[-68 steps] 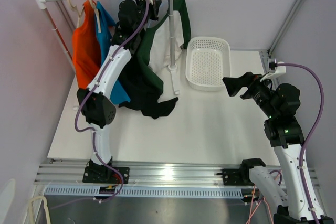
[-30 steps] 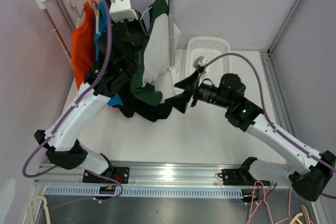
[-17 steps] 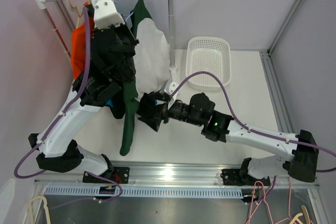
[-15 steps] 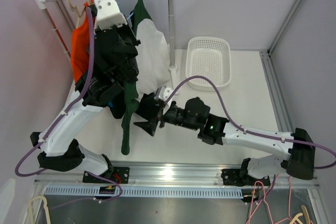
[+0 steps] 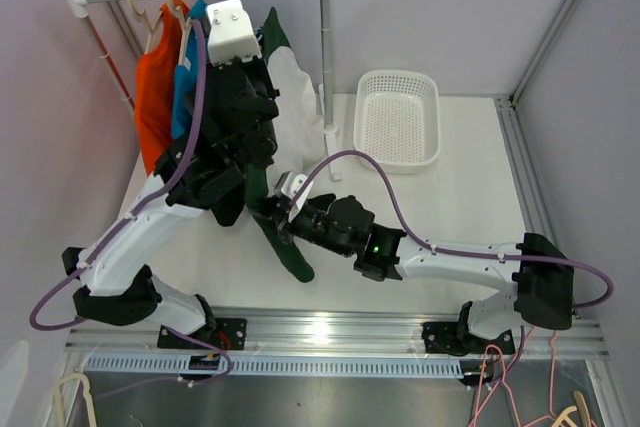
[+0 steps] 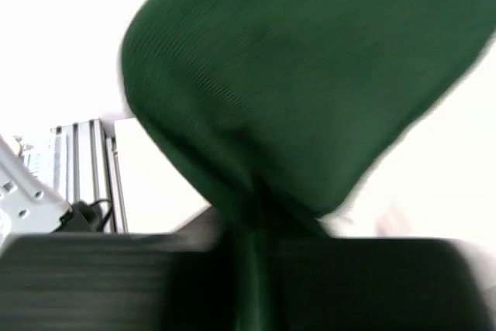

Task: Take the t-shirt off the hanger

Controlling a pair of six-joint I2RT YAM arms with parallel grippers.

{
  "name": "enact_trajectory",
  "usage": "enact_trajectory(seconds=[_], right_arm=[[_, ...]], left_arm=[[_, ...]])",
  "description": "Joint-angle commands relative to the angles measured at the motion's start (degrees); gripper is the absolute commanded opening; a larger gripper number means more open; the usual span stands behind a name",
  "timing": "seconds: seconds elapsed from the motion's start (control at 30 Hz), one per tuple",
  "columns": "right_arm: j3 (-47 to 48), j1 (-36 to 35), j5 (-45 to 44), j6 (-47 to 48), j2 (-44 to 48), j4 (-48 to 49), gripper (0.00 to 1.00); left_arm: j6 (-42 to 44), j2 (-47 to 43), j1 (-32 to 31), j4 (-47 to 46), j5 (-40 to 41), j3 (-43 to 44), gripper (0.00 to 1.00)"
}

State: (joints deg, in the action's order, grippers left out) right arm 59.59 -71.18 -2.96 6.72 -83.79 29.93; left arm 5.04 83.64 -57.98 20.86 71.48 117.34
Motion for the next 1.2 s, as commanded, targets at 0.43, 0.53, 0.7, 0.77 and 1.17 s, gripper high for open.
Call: enact_trajectory(seconds=[0.43, 0.53, 0.7, 0.77, 1.17], right_arm=[[-2.1, -20.3, -7.4, -2.0, 11.3, -7.6, 0.00], [0.2, -25.1, -8.8, -2.5, 8.3, -10.9, 0.00], [0.7, -26.5, -9.5, -5.3, 5.0, -15.4, 0.00], [1.4, -26.8, -5.9, -6.5, 3.8, -17.0, 0.00], [2.6, -30.7, -20.6, -9.3, 2.4, -25.1, 0.00]], left_arm=[[-8.3, 8.9, 13.0, 17.8, -18.3, 19.0, 0.01], [-8.4, 12.9, 12.6, 23.7, -18.4, 28.4, 0.01], [-11.8, 8.7, 11.6, 28.2, -20.7, 22.2, 0.00], [-10.2, 7.3, 11.7, 26.3, -18.4, 19.9, 0.01], [-15.5, 7.7, 12.9, 36.7, -26.8, 24.7, 0.00]])
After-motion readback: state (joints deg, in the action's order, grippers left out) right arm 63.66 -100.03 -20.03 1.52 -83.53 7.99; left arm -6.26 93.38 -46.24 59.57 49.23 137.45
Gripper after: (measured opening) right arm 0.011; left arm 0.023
